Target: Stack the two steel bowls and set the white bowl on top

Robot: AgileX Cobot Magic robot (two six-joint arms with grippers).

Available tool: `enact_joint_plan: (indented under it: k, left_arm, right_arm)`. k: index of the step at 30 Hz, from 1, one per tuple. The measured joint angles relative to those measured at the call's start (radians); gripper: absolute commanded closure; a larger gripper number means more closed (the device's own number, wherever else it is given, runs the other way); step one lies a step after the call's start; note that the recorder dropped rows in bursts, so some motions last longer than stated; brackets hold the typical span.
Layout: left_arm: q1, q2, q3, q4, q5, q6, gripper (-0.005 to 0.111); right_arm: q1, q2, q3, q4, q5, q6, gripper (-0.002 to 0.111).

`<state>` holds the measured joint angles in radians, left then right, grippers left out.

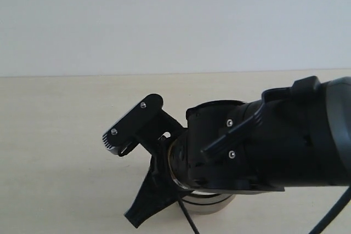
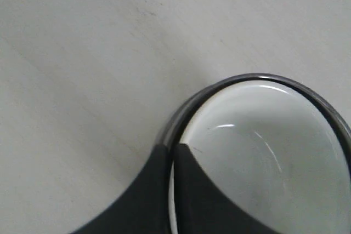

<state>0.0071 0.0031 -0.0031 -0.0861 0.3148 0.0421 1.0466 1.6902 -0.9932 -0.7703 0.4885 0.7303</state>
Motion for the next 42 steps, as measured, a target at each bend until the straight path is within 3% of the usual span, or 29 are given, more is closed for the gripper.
enact_joint_plan:
  k: [27, 42]
  left_arm:
    - [0.0, 0.0, 0.0, 0.0, 0.0, 0.0, 0.103]
    - [0.0, 0.0, 0.0, 0.0, 0.0, 0.0, 0.103]
  right_arm:
    - [-0.057, 0.0, 0.084, -0.052, -0.127, 0.074, 0.108]
    - [-0.057, 0.0, 0.086, -0.075, -0.084, 0.086, 0.108]
